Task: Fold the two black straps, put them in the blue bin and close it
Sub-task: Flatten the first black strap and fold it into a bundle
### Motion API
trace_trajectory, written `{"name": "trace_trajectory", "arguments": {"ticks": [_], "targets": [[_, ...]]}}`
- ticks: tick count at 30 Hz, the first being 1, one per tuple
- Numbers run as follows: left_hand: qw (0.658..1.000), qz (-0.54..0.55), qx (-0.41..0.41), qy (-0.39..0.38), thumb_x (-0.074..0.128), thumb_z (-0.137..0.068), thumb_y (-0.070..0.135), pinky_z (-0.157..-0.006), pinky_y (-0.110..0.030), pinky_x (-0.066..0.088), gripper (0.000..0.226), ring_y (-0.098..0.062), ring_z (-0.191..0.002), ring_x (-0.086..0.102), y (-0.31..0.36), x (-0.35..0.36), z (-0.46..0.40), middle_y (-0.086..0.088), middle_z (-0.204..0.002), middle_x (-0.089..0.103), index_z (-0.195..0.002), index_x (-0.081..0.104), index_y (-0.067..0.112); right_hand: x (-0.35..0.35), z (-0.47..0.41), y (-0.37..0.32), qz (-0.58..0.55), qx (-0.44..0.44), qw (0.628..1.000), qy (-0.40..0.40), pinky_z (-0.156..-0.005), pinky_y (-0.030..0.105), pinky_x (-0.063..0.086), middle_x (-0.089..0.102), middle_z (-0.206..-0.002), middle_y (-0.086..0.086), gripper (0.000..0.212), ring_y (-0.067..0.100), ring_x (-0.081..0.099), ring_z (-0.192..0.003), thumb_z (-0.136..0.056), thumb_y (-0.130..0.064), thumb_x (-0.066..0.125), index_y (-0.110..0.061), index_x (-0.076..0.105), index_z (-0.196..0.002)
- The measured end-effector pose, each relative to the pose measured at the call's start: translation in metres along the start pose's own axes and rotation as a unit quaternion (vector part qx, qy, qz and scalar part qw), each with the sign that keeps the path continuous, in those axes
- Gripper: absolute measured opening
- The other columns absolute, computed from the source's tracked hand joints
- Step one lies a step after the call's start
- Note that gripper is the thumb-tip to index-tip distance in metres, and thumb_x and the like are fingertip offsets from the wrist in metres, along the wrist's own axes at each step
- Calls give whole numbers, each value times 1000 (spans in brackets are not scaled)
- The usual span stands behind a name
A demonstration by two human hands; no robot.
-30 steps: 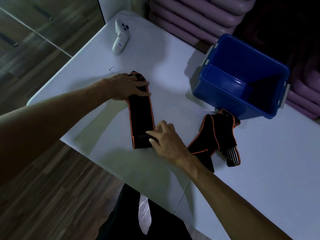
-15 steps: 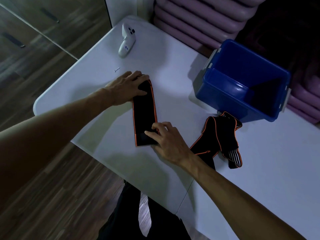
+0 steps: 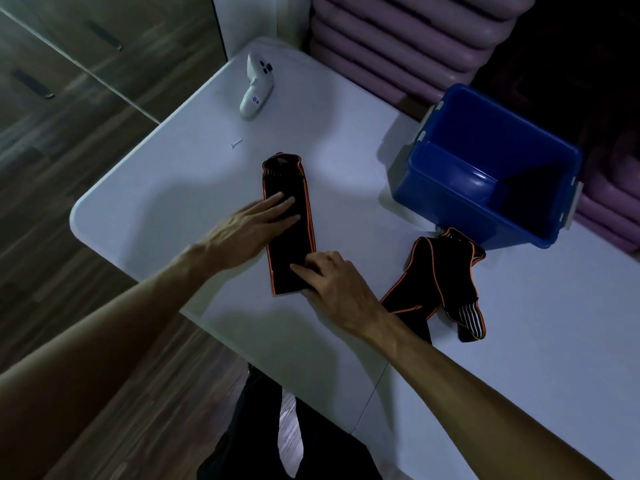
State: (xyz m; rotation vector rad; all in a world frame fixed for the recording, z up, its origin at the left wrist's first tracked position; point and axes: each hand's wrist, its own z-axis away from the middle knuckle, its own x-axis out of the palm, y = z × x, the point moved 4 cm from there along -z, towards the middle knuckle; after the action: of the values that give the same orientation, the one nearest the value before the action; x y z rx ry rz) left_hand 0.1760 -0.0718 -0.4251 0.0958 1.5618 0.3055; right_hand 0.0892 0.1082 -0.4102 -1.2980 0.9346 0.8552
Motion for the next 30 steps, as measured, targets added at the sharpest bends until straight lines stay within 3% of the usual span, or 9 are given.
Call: {"name": "trace_trajectory", "arguments": {"ticks": [3,6,12,16,20,22,25,30], "targets": [[993,-52,26,-102,14,-97,47,-120,-47,20,56,-29,-148,13,-13,-3,-40,-5,-161,15,-150,24,31,1,2,-3,7,-7,1000,13,-72,43,53,56,-123,12,49,31,50,-110,-85,-20,72,-11,58,-131],[988,-77,43,-127,-2,-88,61,-121,-43,17,69,-28,-149,11,-22,-9,-58,-4,-162,7,-151,17,36,4,4,-5,-7,-5,1000,28,-74,42,51,56,-123,13,49,31,48,-113,-85,-18,72,-8,58,-131],[990,-62,7,-128,23,-90,60,-110,-46,37,63,-23,-149,13,-31,-8,-71,1,-163,5,-149,24,38,5,-1,2,-35,-14,999,10,-83,41,51,62,-124,13,46,29,54,-116,-86,-16,72,-5,60,-129],[991,-6,-39,-126,39,-88,60,-103,-48,42,71,-21,-148,15,-37,-9,-74,6,-162,5,-151,21,32,2,-9,8,-77,-15,996,-33,-90,47,51,60,-126,19,48,34,55,-113,-93,-11,61,-2,48,-139],[993,77,-42,-82,52,-83,62,-105,-49,42,81,-23,-144,28,-42,-9,-76,1,-160,20,-147,27,20,-11,-20,14,-139,16,987,-75,-89,43,48,59,-117,14,42,27,54,-104,-100,-13,50,-20,42,-140],[994,90,-26,-64,59,-81,58,-102,-47,44,73,-26,-138,37,-43,-12,-78,-5,-155,31,-135,38,14,-12,-26,15,-138,24,986,-91,-89,44,47,59,-115,10,34,24,51,-102,-100,-17,48,-24,45,-134],[995,93,-4,-40,65,-80,52,-90,-45,49,49,-29,-126,47,-43,-16,-79,-5,-150,32,-107,51,14,-5,-35,12,-156,27,983,-94,-92,43,45,59,-118,8,31,22,49,-106,-101,-18,45,-21,50,-131],[996,91,-2,-15,67,-82,45,-78,-44,52,37,-29,-92,53,-44,-19,-80,-9,-133,34,-99,56,14,-1,-39,11,-184,56,981,-31,-93,35,47,50,-119,11,30,24,53,-103,-101,-16,47,-11,56,-129]]}}
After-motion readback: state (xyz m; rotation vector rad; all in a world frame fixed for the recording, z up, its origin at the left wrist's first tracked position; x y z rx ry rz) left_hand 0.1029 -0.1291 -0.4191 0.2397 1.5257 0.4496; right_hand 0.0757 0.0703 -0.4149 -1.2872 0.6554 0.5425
